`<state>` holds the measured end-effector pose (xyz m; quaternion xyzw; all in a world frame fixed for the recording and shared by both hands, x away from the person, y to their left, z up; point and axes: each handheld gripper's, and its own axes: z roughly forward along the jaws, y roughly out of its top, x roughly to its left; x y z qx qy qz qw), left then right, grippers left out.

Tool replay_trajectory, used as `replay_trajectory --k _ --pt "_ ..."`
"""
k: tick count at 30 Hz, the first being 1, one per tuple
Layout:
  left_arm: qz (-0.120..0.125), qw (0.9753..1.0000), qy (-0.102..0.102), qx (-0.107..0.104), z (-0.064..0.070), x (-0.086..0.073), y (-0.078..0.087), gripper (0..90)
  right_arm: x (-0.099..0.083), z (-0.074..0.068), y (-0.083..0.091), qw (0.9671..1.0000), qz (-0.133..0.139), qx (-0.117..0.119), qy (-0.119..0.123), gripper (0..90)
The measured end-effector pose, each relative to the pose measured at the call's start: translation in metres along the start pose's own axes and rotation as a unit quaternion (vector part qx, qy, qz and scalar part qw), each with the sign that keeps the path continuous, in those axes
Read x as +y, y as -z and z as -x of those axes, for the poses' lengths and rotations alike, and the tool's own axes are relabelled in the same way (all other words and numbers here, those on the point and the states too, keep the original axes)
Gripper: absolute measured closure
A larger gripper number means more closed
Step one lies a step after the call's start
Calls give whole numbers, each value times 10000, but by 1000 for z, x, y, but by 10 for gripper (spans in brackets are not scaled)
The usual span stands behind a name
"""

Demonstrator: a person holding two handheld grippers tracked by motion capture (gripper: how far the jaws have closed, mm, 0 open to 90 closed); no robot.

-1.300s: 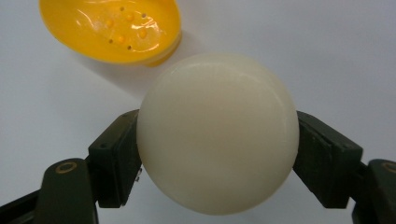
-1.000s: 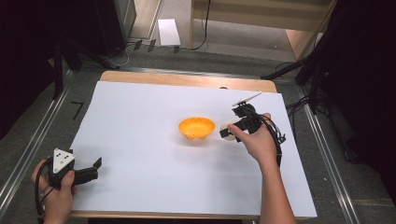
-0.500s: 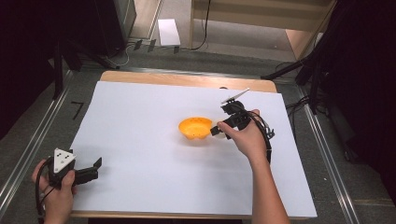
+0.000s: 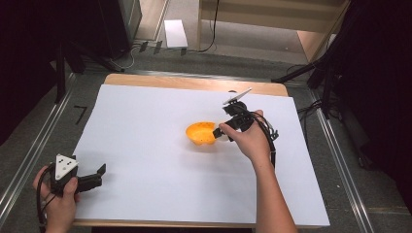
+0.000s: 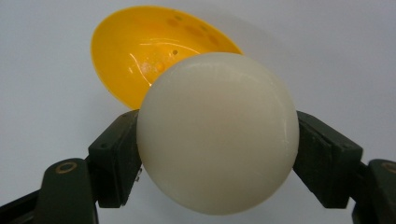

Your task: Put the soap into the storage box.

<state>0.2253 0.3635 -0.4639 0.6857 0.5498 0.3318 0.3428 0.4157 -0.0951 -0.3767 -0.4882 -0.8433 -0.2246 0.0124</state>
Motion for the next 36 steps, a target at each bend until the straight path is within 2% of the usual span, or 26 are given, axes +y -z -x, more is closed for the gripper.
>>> replay_trajectory --k 7,18,36 --pt "-1 10000 1 -13 0 0 0 3 9 -11 -11 9999 38 33 103 243" --pt "3 10000 5 -30 -1 0 0 3 20 -22 -23 9999 -8 56 97 242" --pt "-18 10000 -70 7 1 0 0 3 29 -30 -44 9998 -181 -54 36 241"
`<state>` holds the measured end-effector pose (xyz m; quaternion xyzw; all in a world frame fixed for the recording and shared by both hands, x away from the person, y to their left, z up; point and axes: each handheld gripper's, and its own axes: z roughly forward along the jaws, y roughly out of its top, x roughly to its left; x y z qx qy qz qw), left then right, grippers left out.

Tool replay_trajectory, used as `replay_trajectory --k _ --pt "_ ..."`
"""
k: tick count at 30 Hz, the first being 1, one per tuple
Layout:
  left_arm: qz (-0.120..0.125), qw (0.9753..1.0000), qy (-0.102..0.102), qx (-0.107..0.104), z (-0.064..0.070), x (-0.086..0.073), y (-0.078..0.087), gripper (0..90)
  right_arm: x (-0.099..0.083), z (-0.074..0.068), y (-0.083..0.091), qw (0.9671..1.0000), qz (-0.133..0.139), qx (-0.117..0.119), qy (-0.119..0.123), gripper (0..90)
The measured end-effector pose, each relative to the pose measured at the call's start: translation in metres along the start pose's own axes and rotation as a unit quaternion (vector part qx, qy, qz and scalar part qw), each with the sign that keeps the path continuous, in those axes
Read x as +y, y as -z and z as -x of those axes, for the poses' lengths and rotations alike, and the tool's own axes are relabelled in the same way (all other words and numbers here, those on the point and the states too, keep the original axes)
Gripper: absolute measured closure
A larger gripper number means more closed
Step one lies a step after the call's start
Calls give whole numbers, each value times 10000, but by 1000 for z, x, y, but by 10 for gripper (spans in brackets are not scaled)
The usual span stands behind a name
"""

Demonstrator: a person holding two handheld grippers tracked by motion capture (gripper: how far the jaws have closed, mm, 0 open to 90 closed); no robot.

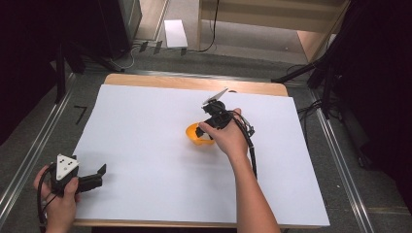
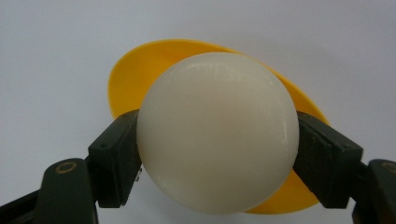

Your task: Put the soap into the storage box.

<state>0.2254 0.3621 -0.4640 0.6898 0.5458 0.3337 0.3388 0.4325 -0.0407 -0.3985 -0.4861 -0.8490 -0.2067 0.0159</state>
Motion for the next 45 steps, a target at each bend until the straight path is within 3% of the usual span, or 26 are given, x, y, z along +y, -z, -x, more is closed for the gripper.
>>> replay_trajectory --k 11,22,26,34,45 --pt "-18 10000 12 -4 0 0 0 3 -3 4 -9 9998 -97 -41 -137 241" --pt "-20 10000 8 -7 0 0 0 3 -3 2 -14 9996 -222 -175 -54 241" --pt "-13 10000 17 -17 0 0 0 3 -4 -1 -7 9994 -42 -353 -14 203" --pt "-24 10000 18 -15 0 0 0 3 -9 5 11 9989 107 -421 -194 81" --pt "-22 10000 -7 0 0 0 0 3 -27 21 36 9982 351 -399 -293 89"
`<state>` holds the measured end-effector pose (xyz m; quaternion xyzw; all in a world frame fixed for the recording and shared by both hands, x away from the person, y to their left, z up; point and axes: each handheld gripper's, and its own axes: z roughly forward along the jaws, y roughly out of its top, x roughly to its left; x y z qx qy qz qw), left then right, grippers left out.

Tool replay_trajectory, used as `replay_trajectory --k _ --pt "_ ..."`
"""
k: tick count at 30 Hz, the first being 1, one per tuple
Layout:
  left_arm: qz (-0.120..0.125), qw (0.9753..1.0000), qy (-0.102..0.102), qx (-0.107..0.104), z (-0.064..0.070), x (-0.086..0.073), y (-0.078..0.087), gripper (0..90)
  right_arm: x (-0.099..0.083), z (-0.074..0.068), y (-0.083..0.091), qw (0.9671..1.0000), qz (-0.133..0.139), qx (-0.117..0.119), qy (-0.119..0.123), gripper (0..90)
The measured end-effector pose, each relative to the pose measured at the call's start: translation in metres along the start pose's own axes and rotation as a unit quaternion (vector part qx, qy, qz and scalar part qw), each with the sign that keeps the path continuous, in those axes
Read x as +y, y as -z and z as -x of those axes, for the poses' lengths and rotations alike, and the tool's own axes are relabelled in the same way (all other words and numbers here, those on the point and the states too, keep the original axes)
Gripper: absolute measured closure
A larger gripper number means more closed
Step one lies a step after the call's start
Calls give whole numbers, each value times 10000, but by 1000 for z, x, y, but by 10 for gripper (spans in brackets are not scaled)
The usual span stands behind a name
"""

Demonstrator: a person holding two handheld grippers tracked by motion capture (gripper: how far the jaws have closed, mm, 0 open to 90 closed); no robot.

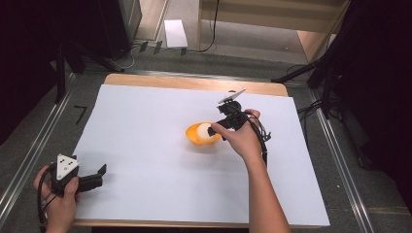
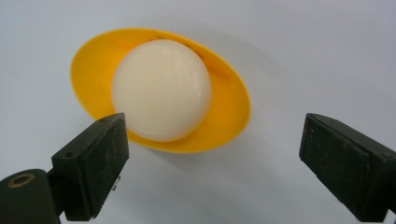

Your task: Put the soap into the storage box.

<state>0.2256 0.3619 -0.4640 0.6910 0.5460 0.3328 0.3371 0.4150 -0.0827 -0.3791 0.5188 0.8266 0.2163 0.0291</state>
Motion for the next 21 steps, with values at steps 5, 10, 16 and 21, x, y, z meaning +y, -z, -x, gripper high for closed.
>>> replay_trajectory --k 5,10,16,21 --pt "5 10000 0 -1 0 0 0 3 -10 12 7 9999 77 -15 -126 93" --pt "-2 10000 -7 8 0 0 0 3 -21 24 13 9996 163 -8 -224 125" --pt "5 10000 -11 10 0 0 0 3 -35 34 18 9994 214 3 -276 130" --pt "6 10000 -13 16 0 0 0 3 -45 40 21 9991 255 -25 -339 131"
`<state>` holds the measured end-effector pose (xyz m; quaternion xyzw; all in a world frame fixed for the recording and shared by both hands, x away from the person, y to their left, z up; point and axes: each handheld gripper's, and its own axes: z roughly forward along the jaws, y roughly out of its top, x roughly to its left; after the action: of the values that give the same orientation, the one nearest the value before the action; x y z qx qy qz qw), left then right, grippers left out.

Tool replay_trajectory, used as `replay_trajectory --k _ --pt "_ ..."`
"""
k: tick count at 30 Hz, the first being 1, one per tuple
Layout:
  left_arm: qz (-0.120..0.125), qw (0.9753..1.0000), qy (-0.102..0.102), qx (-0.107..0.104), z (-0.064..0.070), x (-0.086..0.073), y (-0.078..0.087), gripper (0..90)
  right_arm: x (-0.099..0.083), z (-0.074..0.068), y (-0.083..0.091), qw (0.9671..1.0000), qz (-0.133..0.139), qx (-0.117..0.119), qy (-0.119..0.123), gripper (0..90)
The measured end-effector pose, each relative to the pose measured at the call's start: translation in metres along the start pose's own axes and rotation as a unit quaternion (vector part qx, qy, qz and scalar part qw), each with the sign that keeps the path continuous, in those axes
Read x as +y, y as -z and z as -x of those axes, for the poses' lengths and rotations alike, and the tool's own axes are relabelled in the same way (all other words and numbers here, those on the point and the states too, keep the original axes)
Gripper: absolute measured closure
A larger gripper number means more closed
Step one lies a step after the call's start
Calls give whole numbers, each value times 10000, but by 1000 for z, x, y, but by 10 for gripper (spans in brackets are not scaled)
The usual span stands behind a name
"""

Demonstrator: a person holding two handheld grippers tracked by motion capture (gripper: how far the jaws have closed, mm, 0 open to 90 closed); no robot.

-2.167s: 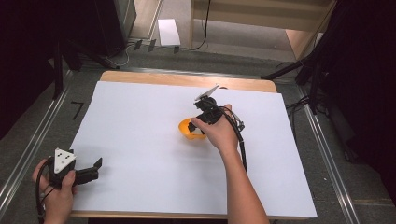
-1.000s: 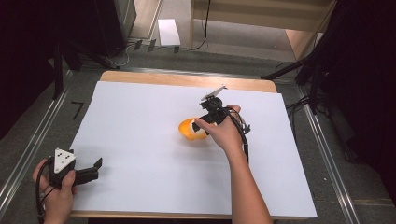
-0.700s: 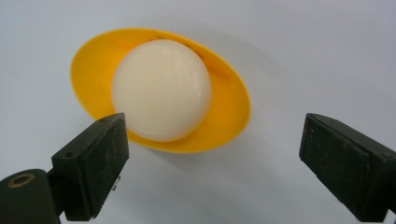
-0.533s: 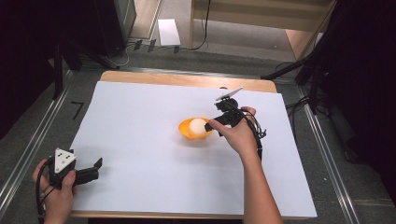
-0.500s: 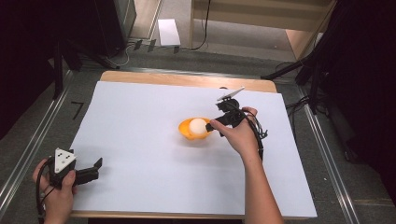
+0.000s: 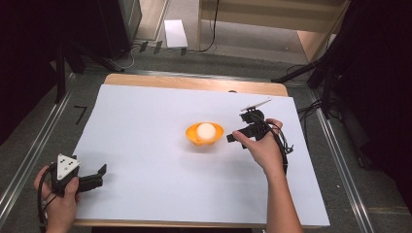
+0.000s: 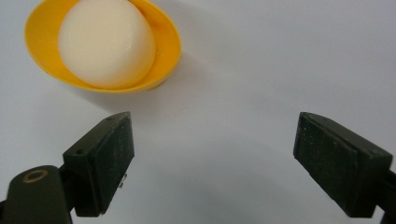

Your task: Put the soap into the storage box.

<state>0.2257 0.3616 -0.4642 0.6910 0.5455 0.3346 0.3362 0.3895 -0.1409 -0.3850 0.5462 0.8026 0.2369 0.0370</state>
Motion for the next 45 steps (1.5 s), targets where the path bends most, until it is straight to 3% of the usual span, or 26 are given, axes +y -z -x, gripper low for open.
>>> replay_trajectory --k 17,45 --pt "1 10000 -1 4 0 0 0 3 -35 20 15 9996 233 -88 -162 138" --pt "-5 10000 40 2 0 0 0 3 -115 54 11 9979 576 -24 -282 137"
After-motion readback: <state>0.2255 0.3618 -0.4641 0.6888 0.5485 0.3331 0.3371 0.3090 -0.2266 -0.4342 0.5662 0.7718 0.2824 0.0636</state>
